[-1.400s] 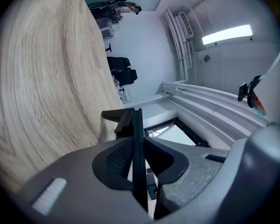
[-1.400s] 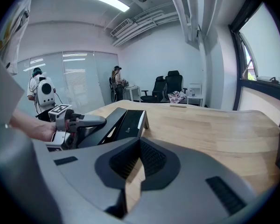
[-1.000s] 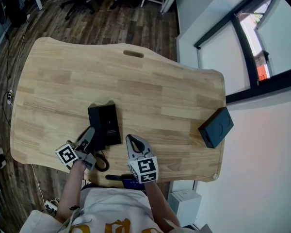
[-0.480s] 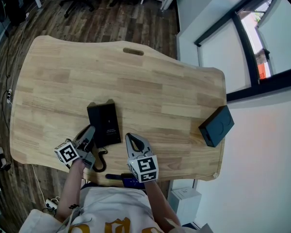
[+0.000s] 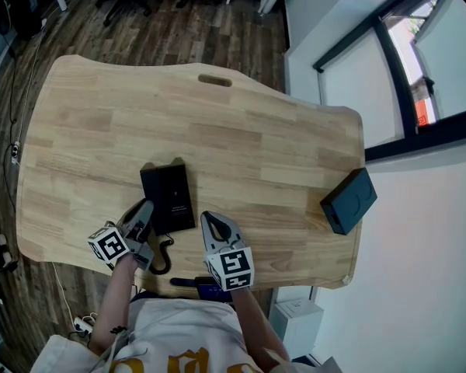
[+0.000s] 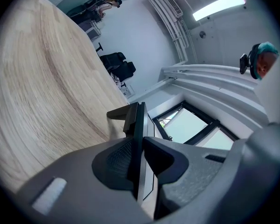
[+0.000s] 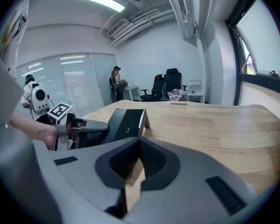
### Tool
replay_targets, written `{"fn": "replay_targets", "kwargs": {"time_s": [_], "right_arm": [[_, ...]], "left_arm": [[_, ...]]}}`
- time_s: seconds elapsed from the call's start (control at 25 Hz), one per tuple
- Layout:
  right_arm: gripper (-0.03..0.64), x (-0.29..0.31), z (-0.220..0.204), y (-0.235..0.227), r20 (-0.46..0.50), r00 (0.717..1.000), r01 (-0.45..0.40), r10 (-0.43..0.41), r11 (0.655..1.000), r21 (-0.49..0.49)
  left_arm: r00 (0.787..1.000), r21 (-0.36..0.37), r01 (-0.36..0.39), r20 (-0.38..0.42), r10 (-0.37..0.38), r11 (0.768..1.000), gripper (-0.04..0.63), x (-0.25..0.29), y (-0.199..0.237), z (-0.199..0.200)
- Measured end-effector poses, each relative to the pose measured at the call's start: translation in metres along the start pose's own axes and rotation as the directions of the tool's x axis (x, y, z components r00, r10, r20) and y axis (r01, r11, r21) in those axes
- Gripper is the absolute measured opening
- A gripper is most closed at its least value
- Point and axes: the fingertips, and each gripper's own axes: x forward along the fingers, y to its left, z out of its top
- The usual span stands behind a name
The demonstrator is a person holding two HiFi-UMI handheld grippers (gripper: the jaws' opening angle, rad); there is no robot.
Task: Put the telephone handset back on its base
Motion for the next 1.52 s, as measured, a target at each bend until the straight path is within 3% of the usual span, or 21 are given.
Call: {"fn": "replay_targets", "kwargs": {"time_s": [0.44,1.32,1.4,1.52], "right_arm": [[0.006,0.001,-0.0002,-0.0006,0.001,1.0,-0.008,0.008,1.0,0.023],[0.006,-0.0031,0.0002,-0.002,0.011,1.0,0.0,0.0,0.999,0.045],[0.006,-0.003,0.0008,-0.0029,0.013,1.0,0.004,-0.004,0.999,0.047],[0.006,-0.0025,0.0035,-0.004,0.018,1.0,0.005,-0.006,0.999,0.048]], "left_arm": [[0.997,0.028,-0.07,0.011,0.07,0.997,0.077,0.0017,0.0049,-0.0001],[0.99,0.061,-0.14,0.001,0.14,0.988,0.112,-0.0007,0.0098,0.0001],[0.987,0.084,-0.16,0.005,0.16,0.984,0.112,-0.0024,0.0097,0.0016],[0.976,0.177,-0.219,0.018,0.219,0.96,0.112,-0.0056,0.0098,0.0083]]}}
